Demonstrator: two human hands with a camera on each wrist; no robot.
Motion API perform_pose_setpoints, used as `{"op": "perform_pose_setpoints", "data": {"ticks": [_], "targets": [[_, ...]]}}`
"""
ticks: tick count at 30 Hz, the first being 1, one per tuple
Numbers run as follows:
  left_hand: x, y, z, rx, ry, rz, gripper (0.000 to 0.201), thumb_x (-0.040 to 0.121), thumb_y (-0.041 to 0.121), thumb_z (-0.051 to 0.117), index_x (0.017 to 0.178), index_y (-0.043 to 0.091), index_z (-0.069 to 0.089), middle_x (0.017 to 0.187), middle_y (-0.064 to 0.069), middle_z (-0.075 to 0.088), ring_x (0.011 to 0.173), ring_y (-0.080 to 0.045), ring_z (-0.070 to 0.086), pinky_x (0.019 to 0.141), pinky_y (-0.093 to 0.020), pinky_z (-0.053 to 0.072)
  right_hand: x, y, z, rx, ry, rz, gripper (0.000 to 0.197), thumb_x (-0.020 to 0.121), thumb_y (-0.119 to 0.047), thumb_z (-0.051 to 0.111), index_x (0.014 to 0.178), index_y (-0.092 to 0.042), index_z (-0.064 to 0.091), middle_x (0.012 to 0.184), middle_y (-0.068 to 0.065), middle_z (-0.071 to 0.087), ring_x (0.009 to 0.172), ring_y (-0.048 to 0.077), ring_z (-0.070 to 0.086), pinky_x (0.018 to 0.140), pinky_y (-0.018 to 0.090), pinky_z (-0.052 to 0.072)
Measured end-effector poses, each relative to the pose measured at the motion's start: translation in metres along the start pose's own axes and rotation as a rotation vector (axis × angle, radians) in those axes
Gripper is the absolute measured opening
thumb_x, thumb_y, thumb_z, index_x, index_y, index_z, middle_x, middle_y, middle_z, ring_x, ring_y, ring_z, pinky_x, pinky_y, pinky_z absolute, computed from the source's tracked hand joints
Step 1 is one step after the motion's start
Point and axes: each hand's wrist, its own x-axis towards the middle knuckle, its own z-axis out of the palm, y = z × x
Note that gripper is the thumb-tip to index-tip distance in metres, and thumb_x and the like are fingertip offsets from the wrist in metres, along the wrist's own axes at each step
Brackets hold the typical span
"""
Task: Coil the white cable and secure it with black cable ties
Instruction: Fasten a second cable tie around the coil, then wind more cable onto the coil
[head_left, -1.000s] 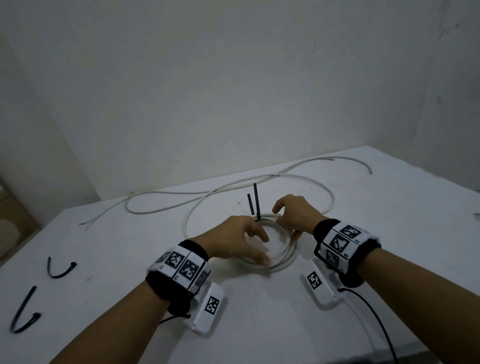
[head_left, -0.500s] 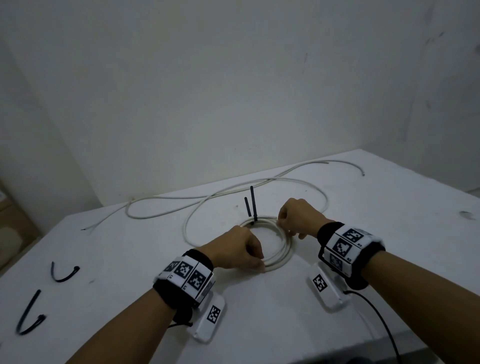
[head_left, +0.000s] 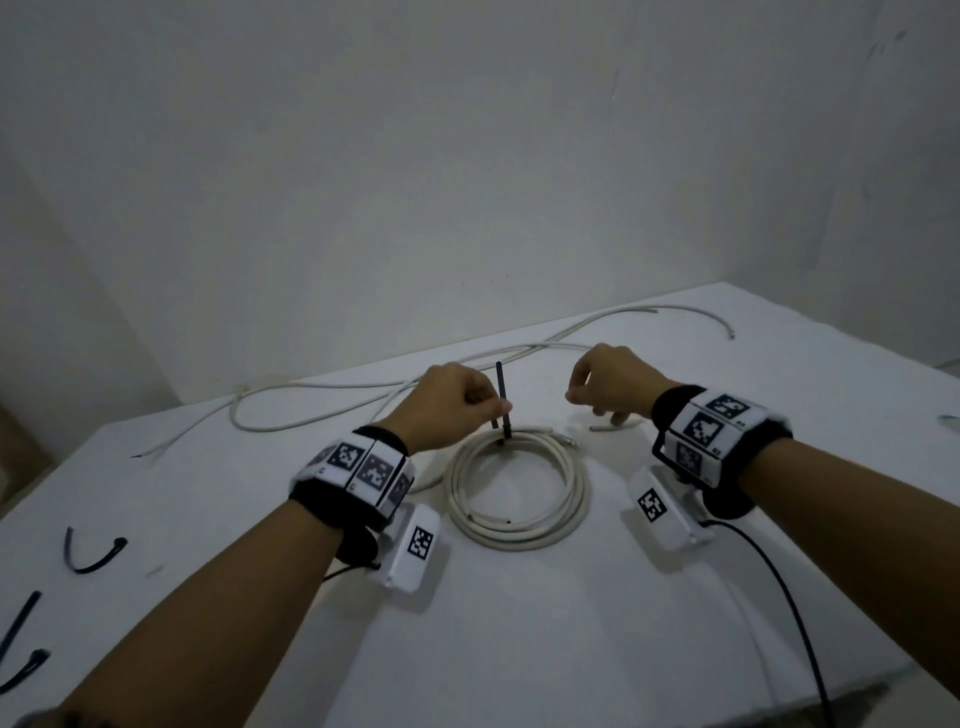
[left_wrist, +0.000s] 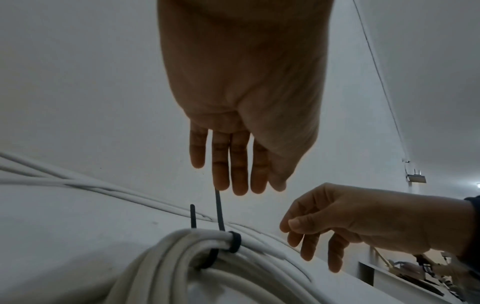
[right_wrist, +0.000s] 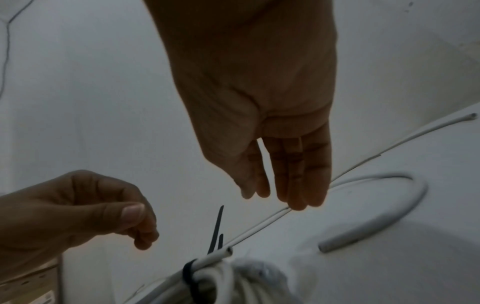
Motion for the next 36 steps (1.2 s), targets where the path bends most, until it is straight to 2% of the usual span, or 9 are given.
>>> {"op": "perform_pose_setpoints", "data": {"ticks": [4, 9, 14, 16, 20, 24, 29, 33, 36], "targets": [[0.04, -0.013, -0.003, 0.046, -0.027, -0.033, 0.018, 0.086, 0.035, 0.068, 0.08, 0.018, 0.071, 0.081, 0.0, 0.07, 0.077, -0.014, 0.063, 0.061, -0.017, 0.045, 0.042, 0.001, -0.013, -0.072, 0.06, -0.01, 0.018, 0.089, -0.018, 0.062, 0.099, -0.005, 0.067, 0.086, 0.01, 0.062, 0.073, 0.028, 0.066, 0.061, 0.034, 0.06], [0.091, -0.041, 0.0, 0.121, -0.076, -0.026, 0.023, 0.088, 0.034, 0.065, 0.091, 0.013, 0.072, 0.088, 0.0, 0.069, 0.084, -0.015, 0.063, 0.063, -0.016, 0.044, 0.11, 0.019, -0.02, -0.149, 0.046, -0.014, 0.024, 0.086, -0.02, 0.065, 0.108, -0.009, 0.063, 0.104, 0.01, 0.066, 0.063, 0.023, 0.06, 0.056, 0.031, 0.055], [0.128, -0.052, 0.006, 0.183, -0.119, 0.0, 0.025, 0.09, 0.035, 0.064, 0.095, 0.012, 0.071, 0.091, -0.001, 0.069, 0.085, -0.015, 0.063, 0.068, -0.021, 0.047, 0.158, 0.034, -0.019, -0.455, 0.028, -0.046, 0.036, 0.09, -0.022, 0.06, 0.116, 0.002, 0.06, 0.116, 0.018, 0.063, 0.099, 0.033, 0.062, 0.084, 0.036, 0.05], [0.139, -0.054, 0.009, 0.185, -0.127, 0.001, 0.024, 0.09, 0.035, 0.063, 0.095, 0.012, 0.071, 0.09, -0.001, 0.07, 0.084, -0.015, 0.065, 0.068, -0.02, 0.049, 0.17, 0.039, -0.017, -0.553, 0.012, -0.065, 0.038, 0.09, -0.024, 0.058, 0.117, 0.003, 0.056, 0.117, 0.018, 0.061, 0.105, 0.033, 0.059, 0.084, 0.034, 0.048], [0.151, -0.058, 0.015, 0.186, -0.124, 0.012, 0.024, 0.09, 0.035, 0.063, 0.095, 0.013, 0.07, 0.089, 0.0, 0.07, 0.082, -0.014, 0.065, 0.065, -0.015, 0.046, 0.182, 0.045, -0.01, -0.681, -0.065, -0.047, 0.029, 0.089, -0.024, 0.059, 0.105, 0.0, 0.055, 0.107, 0.015, 0.06, 0.097, 0.032, 0.059, 0.069, 0.029, 0.041], [0.154, -0.062, 0.017, 0.2, -0.111, 0.014, 0.025, 0.089, 0.035, 0.064, 0.097, 0.013, 0.069, 0.095, 0.0, 0.069, 0.086, -0.013, 0.062, 0.066, -0.018, 0.046, 0.18, 0.047, -0.008, -0.734, -0.077, -0.008, 0.032, 0.09, -0.016, 0.053, 0.065, -0.011, 0.034, 0.08, 0.008, 0.046, 0.07, 0.025, 0.048, 0.061, 0.027, 0.038], [0.144, -0.057, 0.001, 0.223, -0.022, 0.005, 0.039, 0.088, 0.037, 0.065, 0.119, 0.015, 0.057, 0.114, -0.001, 0.059, 0.095, -0.013, 0.052, 0.078, -0.023, 0.038, 0.158, 0.027, -0.032, -0.561, 0.091, -0.129, 0.009, 0.09, -0.008, 0.047, 0.091, -0.01, 0.056, 0.088, 0.009, 0.063, 0.069, 0.027, 0.065, 0.06, 0.03, 0.048], [0.124, -0.038, -0.028, 0.205, 0.15, -0.008, 0.064, 0.086, 0.033, 0.067, 0.14, 0.016, 0.036, 0.136, -0.008, 0.044, 0.122, -0.022, 0.042, 0.096, -0.033, 0.038, 0.12, -0.009, -0.062, -0.263, 0.256, -0.286, 0.006, 0.092, -0.007, 0.05, 0.09, -0.011, 0.054, 0.086, 0.008, 0.065, 0.063, 0.024, 0.066, 0.059, 0.033, 0.054], [0.103, -0.021, -0.056, 0.254, 0.331, -0.006, 0.072, 0.088, 0.036, 0.064, 0.147, 0.016, 0.027, 0.144, -0.011, 0.037, 0.132, -0.029, 0.033, 0.105, -0.042, 0.031, 0.084, -0.042, -0.079, -0.08, 0.337, -0.429, 0.008, 0.095, -0.009, 0.049, 0.088, -0.014, 0.051, 0.083, 0.006, 0.067, 0.061, 0.022, 0.066, 0.052, 0.025, 0.051]]}}
